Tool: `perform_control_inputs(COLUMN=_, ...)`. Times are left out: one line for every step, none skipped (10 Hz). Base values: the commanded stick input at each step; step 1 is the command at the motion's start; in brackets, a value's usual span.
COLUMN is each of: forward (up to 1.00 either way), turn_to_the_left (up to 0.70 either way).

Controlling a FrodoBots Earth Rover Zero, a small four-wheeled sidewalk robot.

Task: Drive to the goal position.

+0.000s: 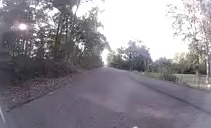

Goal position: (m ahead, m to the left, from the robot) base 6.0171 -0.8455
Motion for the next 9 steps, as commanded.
perform_control_inputs(forward=0.06, turn_to_the_left=0.0)
perform_control_inputs(forward=0.06, turn_to_the_left=0.0)
perform_control_inputs(forward=0.06, turn_to_the_left=0.0)
perform_control_inputs(forward=0.06, turn_to_the_left=0.0)
perform_control_inputs(forward=0.06, turn_to_the_left=0.0)
perform_control_inputs(forward=0.06, turn_to_the_left=0.0)
perform_control_inputs(forward=0.06, turn_to_the_left=0.0)
perform_control_inputs(forward=0.06, turn_to_the_left=0.0)
perform_control_inputs(forward=0.06, turn_to_the_left=0.0)
